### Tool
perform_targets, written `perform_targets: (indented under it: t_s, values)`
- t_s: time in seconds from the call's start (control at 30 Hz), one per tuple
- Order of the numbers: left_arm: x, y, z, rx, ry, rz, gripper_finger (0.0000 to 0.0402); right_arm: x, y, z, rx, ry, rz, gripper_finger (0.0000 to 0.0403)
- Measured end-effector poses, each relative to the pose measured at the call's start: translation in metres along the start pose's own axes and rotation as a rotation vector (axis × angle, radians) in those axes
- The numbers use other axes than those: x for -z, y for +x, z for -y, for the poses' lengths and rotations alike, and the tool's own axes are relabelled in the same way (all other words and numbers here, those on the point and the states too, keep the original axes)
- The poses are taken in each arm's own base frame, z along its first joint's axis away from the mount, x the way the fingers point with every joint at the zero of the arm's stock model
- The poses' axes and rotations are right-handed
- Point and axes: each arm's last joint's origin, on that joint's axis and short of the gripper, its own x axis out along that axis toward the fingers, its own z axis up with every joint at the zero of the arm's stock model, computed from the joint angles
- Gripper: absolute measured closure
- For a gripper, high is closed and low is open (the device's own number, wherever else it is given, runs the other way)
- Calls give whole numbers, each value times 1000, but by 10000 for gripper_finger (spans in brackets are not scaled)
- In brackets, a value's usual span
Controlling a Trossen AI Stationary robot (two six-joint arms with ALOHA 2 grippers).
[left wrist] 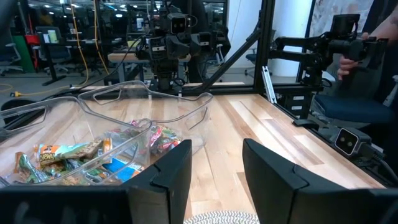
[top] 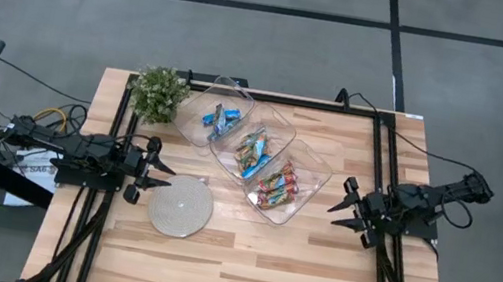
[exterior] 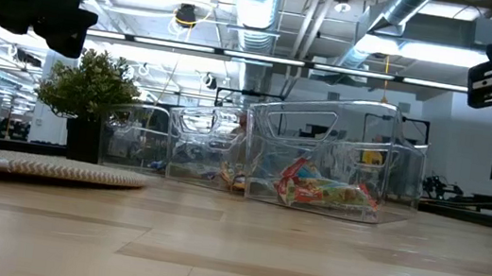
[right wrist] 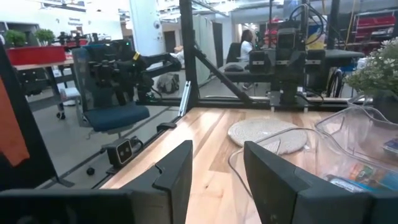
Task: Pick and place Granola Bars by type
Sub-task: Return to Home Position
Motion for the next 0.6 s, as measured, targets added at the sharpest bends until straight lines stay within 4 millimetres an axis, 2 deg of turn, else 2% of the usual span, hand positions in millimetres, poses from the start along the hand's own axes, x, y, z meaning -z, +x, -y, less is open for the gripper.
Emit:
perform_targets:
  t_s: [0.6]
  values:
    - [0, 0, 0, 0, 0, 0, 264, 0, 0, 0, 0, 1, -1, 269]
